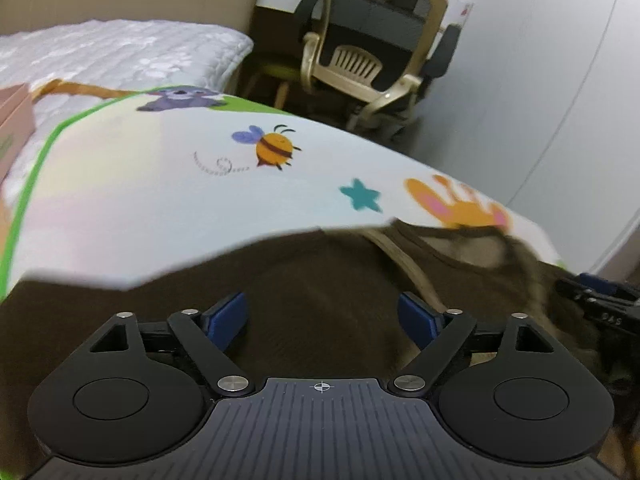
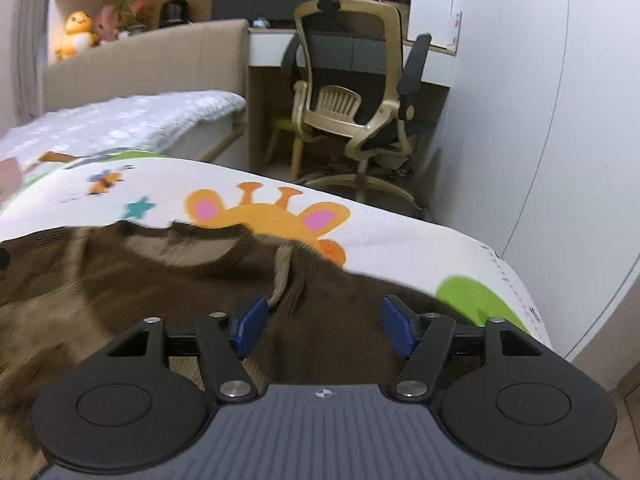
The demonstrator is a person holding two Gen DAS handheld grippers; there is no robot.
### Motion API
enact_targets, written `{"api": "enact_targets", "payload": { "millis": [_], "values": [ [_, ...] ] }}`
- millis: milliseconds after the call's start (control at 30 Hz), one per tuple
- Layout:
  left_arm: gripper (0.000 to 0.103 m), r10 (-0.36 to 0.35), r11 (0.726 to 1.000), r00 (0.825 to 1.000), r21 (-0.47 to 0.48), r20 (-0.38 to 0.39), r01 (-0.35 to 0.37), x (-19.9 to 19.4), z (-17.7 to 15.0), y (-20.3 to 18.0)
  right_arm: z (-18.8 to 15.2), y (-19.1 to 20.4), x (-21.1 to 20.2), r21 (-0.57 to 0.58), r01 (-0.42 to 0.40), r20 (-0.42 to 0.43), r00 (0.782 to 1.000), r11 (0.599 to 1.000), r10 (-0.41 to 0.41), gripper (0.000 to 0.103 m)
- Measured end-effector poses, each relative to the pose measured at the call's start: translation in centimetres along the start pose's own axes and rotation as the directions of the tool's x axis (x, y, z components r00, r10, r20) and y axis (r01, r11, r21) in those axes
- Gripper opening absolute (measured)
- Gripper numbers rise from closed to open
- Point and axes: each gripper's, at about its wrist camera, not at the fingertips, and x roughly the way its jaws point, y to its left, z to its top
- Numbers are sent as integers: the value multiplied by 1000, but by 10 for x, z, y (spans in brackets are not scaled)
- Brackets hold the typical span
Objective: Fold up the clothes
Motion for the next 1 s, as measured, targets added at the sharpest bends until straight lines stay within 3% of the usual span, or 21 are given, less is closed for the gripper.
{"api": "enact_targets", "payload": {
  "millis": [133, 200, 300, 367, 433, 500, 533, 567, 600, 633, 667, 767, 833, 900, 1000],
  "values": [
    [93, -107, 986, 994, -130, 10, 107, -47, -34, 17, -18, 6, -28, -46, -18, 30, 999, 999, 20, 72],
    [93, -122, 971, 993, -208, 8, 120, -60, -47, 32, -25, 9, -34, -35, -36, 29, 999, 999, 37, 73],
    [91, -44, 945, 999, -323, 29, 51, -69, -57, 59, -33, 13, -36, -2, -47, 25, 999, 999, 47, 73],
    [89, 5, 910, 999, -414, 50, 16, -73, -60, 77, -39, 15, -37, 9, -45, 30, 999, 999, 45, 73],
    [85, 31, 875, 996, -484, 81, 12, -73, -59, 91, -47, 18, -35, 1, -31, 40, 999, 1000, 31, 74],
    [83, 54, 865, 994, -502, 99, 3, -69, -51, 96, -50, 19, -35, 0, -28, 44, 999, 1000, 28, 74],
    [81, 81, 878, 991, -478, 104, -22, -64, -44, 93, -50, 19, -36, 4, -28, 53, 998, 1000, 28, 75],
    [73, 108, 890, 988, -455, 110, -47, -58, -36, 90, -51, 17, -37, 11, -28, 67, 997, 1000, 27, 77],
    [55, 135, 900, 984, -430, 116, -73, -53, -29, 87, -52, 16, -39, 17, -27, 76, 997, 999, 26, 77],
    [46, 164, 911, 979, -399, 123, -103, -48, -22, 83, -53, 15, -40, 24, -26, 86, 996, 999, 24, 77],
    [27, 197, 926, 971, -350, 134, -139, -43, -15, 76, -53, 14, -42, 31, -25, 95, 995, 999, 22, 77],
    [10, 235, 955, 954, -227, 188, -190, -33, 4, 47, -55, 10, -45, 47, -27, 112, 993, 999, 22, 77],
    [8, 201, 977, 948, -118, 247, -176, -33, 14, 12, -54, 8, -45, 59, -32, 113, 993, 998, 25, 77],
    [8, 115, 990, 947, 39, 301, -133, -36, 15, -32, -54, 5, -45, 76, -37, 113, 993, 996, 28, 78],
    [9, -43, 969, 951, 245, 306, -35, -38, 2, -93, -55, 1, -45, 101, -45, 115, 993, 994, 34, 80]
  ]
}}
